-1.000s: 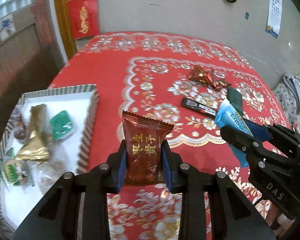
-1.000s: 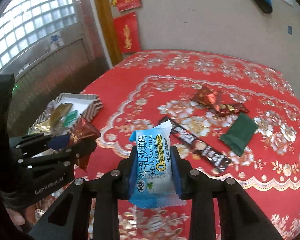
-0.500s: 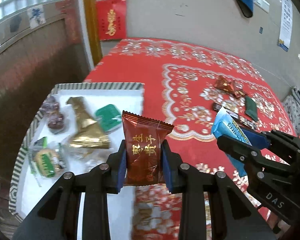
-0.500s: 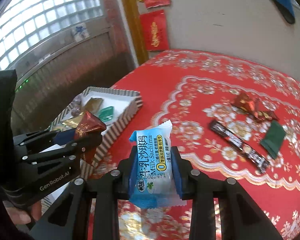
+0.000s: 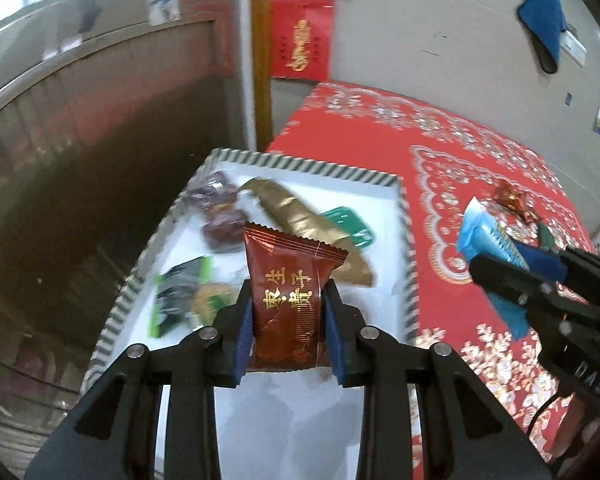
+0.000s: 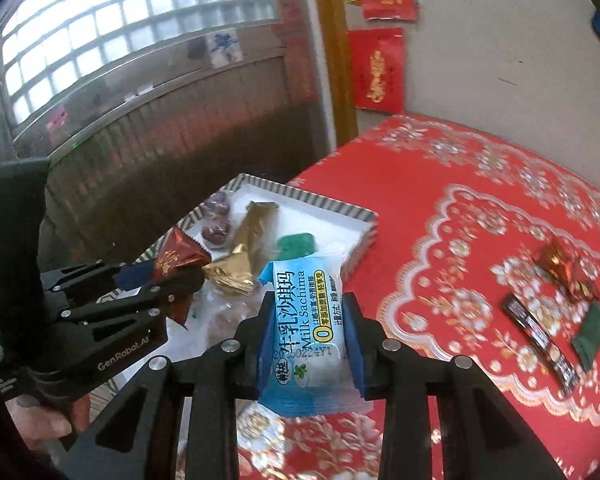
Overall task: Organize snacks
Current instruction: 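Carry Sachima pack and brown packet to the white tray and release both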
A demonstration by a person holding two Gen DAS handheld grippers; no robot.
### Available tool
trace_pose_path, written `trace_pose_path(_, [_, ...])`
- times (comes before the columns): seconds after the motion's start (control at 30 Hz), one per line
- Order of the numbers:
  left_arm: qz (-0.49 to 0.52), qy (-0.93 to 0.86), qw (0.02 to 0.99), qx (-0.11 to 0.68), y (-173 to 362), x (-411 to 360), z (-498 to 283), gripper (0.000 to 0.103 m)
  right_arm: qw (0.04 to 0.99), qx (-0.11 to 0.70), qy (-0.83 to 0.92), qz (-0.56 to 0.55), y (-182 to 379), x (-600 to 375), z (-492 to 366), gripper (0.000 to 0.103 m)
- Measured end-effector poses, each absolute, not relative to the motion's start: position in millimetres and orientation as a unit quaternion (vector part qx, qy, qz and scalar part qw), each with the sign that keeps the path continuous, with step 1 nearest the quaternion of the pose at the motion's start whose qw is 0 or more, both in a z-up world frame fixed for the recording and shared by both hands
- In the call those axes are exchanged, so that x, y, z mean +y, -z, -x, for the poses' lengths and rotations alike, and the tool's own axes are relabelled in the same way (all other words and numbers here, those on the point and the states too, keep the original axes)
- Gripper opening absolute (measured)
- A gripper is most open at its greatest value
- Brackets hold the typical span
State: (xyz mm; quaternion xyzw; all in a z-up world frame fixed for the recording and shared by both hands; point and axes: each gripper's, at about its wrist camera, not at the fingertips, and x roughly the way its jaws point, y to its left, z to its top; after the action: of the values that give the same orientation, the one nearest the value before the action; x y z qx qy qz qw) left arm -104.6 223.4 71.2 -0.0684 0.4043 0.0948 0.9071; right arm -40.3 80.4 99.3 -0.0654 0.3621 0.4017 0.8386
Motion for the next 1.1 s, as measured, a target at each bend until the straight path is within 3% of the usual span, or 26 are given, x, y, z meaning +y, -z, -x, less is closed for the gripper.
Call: trace_pose_path(1.1, [0.102, -0.115, 0.890, 0.429, -33, 274, 137, 0.029, 0.789, 0.386, -0.458, 0.133, -77, 212, 53, 0.033])
